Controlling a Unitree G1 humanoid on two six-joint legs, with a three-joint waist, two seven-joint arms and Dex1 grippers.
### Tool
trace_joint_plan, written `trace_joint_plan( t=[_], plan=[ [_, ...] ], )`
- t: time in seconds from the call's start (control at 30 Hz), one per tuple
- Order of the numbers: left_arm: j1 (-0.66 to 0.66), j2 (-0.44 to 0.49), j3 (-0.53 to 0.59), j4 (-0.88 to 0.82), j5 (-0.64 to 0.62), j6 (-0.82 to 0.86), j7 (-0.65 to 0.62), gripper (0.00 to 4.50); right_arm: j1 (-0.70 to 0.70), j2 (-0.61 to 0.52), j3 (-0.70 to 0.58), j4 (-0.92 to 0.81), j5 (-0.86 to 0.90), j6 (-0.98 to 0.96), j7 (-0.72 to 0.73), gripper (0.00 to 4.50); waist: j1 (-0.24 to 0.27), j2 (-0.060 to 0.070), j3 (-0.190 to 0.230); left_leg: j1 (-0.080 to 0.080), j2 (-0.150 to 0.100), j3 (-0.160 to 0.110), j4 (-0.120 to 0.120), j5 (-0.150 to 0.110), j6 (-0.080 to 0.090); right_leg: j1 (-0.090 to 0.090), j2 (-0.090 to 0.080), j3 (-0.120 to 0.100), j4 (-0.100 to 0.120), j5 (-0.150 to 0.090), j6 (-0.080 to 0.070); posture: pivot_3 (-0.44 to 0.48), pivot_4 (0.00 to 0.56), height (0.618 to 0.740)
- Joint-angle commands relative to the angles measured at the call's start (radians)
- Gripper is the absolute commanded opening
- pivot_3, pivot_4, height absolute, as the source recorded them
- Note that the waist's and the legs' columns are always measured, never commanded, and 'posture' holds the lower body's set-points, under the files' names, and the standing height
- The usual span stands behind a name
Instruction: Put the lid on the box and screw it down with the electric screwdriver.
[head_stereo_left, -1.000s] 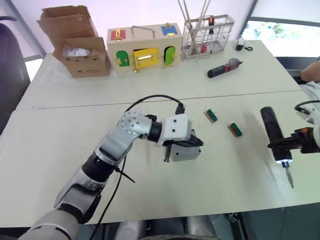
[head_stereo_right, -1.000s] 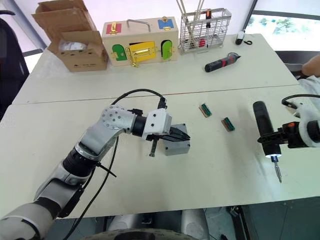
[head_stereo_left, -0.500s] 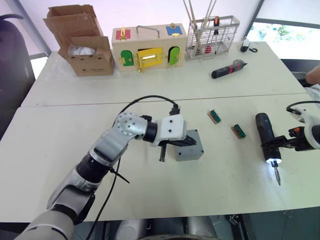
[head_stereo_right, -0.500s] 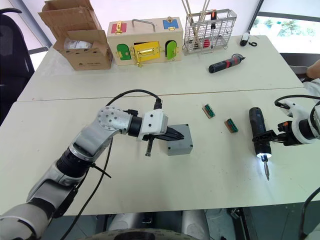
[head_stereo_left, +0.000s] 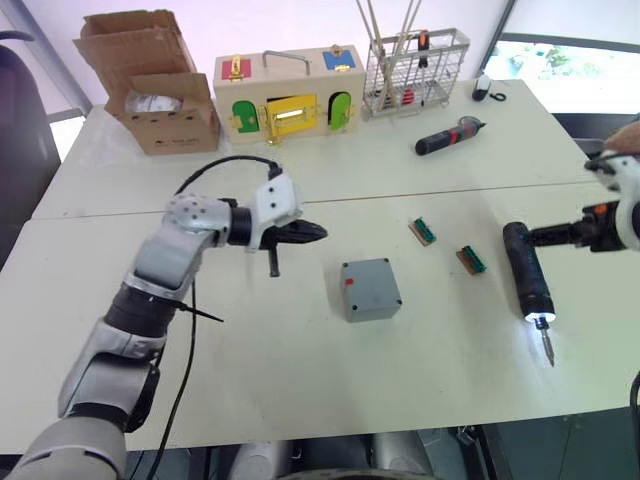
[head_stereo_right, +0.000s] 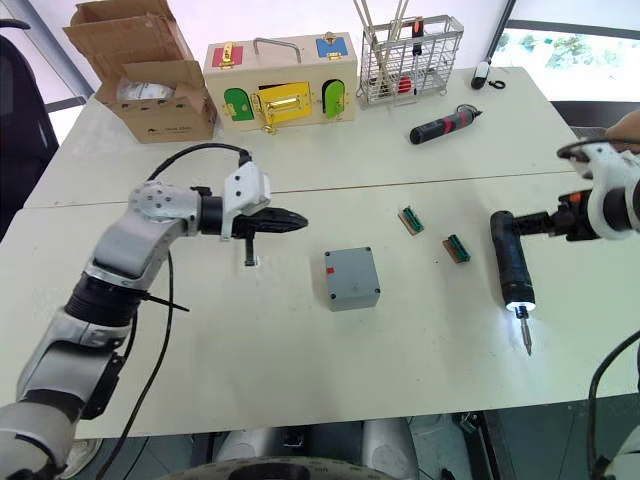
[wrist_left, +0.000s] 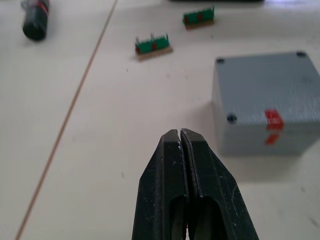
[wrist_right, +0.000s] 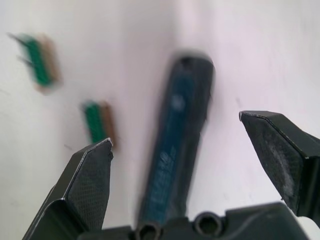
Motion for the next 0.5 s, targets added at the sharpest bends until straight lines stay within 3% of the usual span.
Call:
trace_joint_plan(
  t=[0.03,0.13,0.23,0.5],
  plan=[
    [0.058,0.014,0.000,-0.045,-0.035,0.038,-0.030,0.00,0.092,0.005,-0.152,-0.291,0.108,0.054,0.000,4.49,0.005,0.000,0.000,0.000,0.000,0.000,0.000,0.000,0.000,0.000,0.000,0.000,0.000,0.000,0.000,0.000,0.150,0.737],
    [0.111,-0.019,-0.025,-0.039,-0.044,0.061,-0.026,0.00,0.361,0.040,-0.232,-0.617,0.176,0.057,-0.026,4.49,0.008,-0.003,-0.001,0.000,0.000,-0.006,0.000,0.000,0.000,0.003,0.000,-0.002,0.000,0.000,0.000,0.000,0.150,0.737],
    [0.124,-0.049,-0.052,-0.031,-0.028,0.066,-0.021,0.00,0.535,0.126,-0.263,-0.766,0.160,0.042,-0.135,4.49,0.023,-0.006,0.000,-0.001,-0.002,-0.007,0.002,0.000,0.000,0.004,-0.001,-0.003,0.000,0.000,0.000,0.000,0.150,0.737],
    [0.108,-0.076,-0.120,-0.055,-0.009,0.069,-0.055,0.00,0.698,0.298,-0.308,-0.970,0.228,0.031,-0.252,4.49,0.026,-0.006,0.000,-0.001,-0.001,-0.006,0.012,0.000,0.000,0.007,0.000,-0.001,0.003,0.000,0.000,0.000,0.150,0.737]
  ],
)
